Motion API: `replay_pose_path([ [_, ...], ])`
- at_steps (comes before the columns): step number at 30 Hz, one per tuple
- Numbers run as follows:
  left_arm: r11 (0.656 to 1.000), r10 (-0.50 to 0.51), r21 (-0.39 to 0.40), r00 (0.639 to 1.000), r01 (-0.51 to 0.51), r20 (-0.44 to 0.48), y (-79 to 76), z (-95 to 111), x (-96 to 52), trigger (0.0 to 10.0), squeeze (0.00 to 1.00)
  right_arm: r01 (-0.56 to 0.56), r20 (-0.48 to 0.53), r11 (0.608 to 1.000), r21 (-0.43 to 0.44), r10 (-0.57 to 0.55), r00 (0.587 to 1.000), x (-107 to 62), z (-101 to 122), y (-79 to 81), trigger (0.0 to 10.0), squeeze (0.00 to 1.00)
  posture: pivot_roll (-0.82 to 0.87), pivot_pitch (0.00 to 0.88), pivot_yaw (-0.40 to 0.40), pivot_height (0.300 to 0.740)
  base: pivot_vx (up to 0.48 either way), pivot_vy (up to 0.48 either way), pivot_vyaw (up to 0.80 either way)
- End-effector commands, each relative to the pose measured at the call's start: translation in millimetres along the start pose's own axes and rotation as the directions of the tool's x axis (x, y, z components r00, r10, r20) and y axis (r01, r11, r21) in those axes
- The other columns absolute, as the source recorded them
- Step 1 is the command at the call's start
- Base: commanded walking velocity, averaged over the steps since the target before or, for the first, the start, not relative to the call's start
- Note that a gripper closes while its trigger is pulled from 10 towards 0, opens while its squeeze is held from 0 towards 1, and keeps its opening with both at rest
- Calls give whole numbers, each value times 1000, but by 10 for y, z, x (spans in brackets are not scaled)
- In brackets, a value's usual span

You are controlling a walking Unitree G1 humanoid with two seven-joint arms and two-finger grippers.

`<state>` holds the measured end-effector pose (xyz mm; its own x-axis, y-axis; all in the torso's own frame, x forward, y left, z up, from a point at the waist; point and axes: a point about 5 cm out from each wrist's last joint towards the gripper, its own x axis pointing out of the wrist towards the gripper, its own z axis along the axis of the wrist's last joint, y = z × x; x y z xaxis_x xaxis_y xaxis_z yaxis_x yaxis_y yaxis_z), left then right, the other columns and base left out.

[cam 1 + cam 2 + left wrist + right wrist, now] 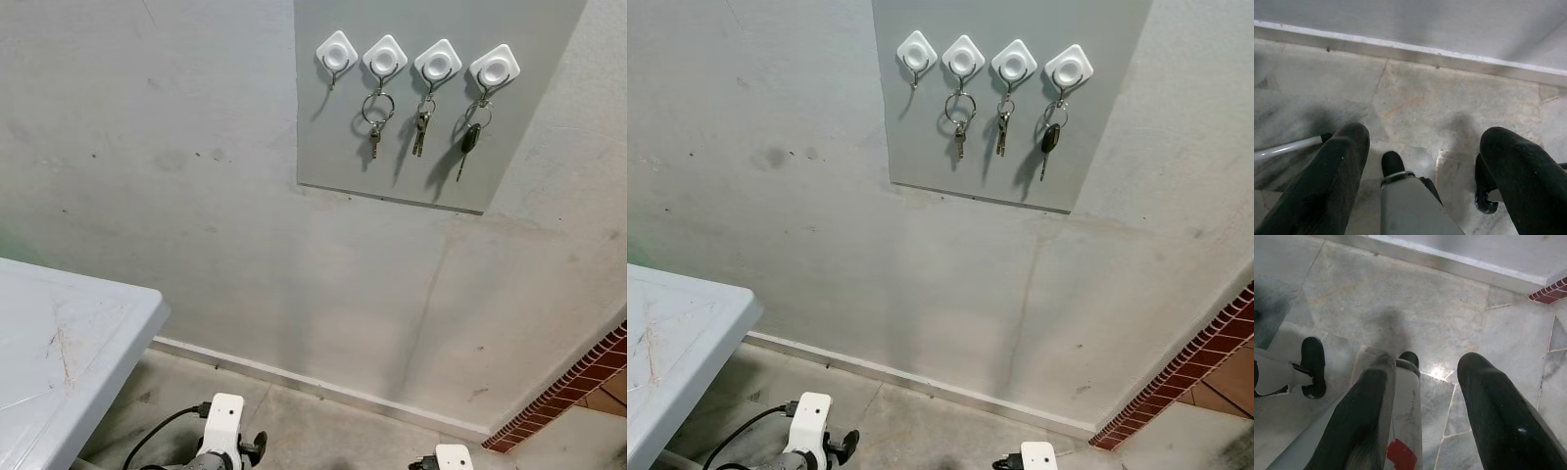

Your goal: Hang keys on a hook

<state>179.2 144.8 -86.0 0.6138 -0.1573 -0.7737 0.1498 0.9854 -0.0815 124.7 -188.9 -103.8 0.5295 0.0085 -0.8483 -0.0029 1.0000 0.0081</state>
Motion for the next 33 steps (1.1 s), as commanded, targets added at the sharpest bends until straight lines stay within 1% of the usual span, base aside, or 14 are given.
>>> replay_pose_path([
  [1, 1000, 6, 10, 1000, -6, -15, 42, -22, -10, 10000, 0, 1, 2, 1000, -5, -1, 1000, 2, 11, -4, 10000, 0, -57, 0, 29, 740, 0, 0, 0],
  [15, 999, 0, 32, 1000, 0, -3, 43, 36, 4, 10000, 0, 1, 2, 1000, -20, -1, 1000, 4, 25, -20, 10000, 0, -56, 0, 22, 740, 0, 0, 0],
  [33, 1000, 7, 26, 1000, -7, -2, 62, 27, -1, 10000, 0, -1, 7, 1000, -18, 1, 1000, 11, 51, -21, 10000, 0, -52, 0, 16, 740, 0, 0, 0],
])
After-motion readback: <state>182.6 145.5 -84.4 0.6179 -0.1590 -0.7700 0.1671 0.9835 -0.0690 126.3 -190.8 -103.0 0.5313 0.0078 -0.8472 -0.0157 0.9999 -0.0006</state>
